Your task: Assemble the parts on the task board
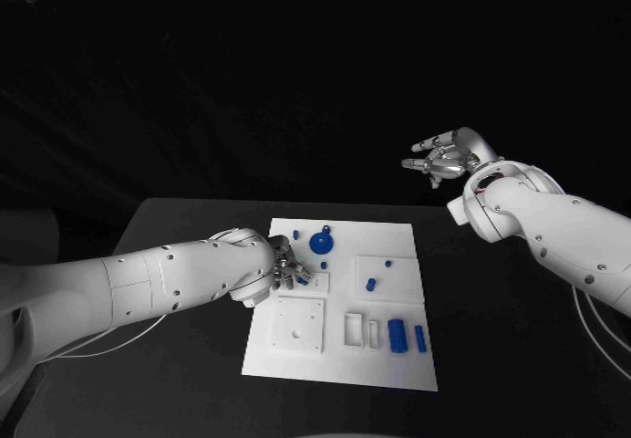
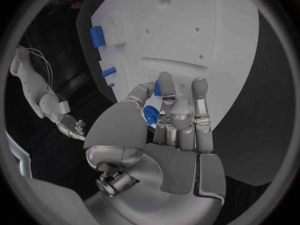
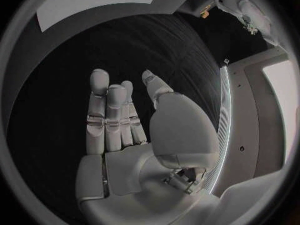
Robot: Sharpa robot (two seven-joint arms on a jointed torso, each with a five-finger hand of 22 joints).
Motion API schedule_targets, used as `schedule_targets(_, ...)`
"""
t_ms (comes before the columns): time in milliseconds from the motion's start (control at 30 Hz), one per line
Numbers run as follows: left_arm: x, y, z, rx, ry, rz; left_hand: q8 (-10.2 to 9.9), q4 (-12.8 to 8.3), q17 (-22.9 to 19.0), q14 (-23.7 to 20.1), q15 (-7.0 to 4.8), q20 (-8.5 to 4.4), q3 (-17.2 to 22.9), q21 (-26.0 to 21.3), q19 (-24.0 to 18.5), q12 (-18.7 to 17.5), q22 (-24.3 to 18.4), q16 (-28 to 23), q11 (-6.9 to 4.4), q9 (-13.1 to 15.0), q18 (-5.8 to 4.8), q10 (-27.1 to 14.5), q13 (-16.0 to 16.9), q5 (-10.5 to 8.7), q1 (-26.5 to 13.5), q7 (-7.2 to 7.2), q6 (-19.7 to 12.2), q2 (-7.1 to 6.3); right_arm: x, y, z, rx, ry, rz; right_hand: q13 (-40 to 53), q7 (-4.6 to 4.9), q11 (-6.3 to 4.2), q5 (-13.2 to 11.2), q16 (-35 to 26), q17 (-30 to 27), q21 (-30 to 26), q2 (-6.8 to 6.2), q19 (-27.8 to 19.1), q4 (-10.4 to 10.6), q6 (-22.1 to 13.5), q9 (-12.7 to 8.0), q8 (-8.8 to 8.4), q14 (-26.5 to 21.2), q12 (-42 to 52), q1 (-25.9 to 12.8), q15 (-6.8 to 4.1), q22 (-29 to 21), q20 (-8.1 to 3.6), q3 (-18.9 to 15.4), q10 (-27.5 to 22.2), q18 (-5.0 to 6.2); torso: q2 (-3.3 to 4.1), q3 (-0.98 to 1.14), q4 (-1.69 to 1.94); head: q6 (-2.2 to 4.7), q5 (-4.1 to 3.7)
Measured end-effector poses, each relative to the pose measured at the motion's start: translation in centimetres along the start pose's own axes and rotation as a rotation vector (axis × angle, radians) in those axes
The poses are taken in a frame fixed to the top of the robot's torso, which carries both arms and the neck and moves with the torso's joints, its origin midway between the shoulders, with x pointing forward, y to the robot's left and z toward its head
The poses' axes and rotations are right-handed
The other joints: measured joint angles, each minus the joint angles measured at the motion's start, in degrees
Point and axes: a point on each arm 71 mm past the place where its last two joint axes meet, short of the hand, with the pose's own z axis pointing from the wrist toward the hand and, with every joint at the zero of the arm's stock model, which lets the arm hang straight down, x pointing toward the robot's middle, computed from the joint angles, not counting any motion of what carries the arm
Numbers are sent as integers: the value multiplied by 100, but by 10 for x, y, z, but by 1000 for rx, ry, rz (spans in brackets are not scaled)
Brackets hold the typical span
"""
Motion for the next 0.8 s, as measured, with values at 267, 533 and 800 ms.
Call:
schedule_targets(267,0,0,0,-2,8,5,0,-7,8,0,1,0,-7,0,0,25,-1,0,2,117,-1,2,6,0,0,0,0,0,0,0,0,1,2,-3,-2,-2,0,-1,0,0,0,0,0,0,2,0,0,0,0,0,0,0,0,0,0,0,0,-7,3,-9,-7)
schedule_targets(533,0,0,0,-6,11,8,-2,-8,15,0,2,0,-8,-22,0,25,-1,23,3,255,-2,2,15,22,0,0,0,0,1,0,0,2,5,-4,-23,-3,0,-1,0,-6,0,0,0,16,3,0,0,0,22,0,0,-10,0,-16,0,-1,0,-7,4,-20,3)
schedule_targets(800,0,0,1,-8,12,11,-16,-24,27,1,3,0,-23,-22,-1,45,-2,23,3,414,-3,2,21,29,0,0,0,0,1,0,1,3,7,-5,-30,-6,0,-1,0,-6,0,0,0,16,5,0,0,0,22,0,0,-10,0,-16,0,-1,1,-6,-1,-35,40)
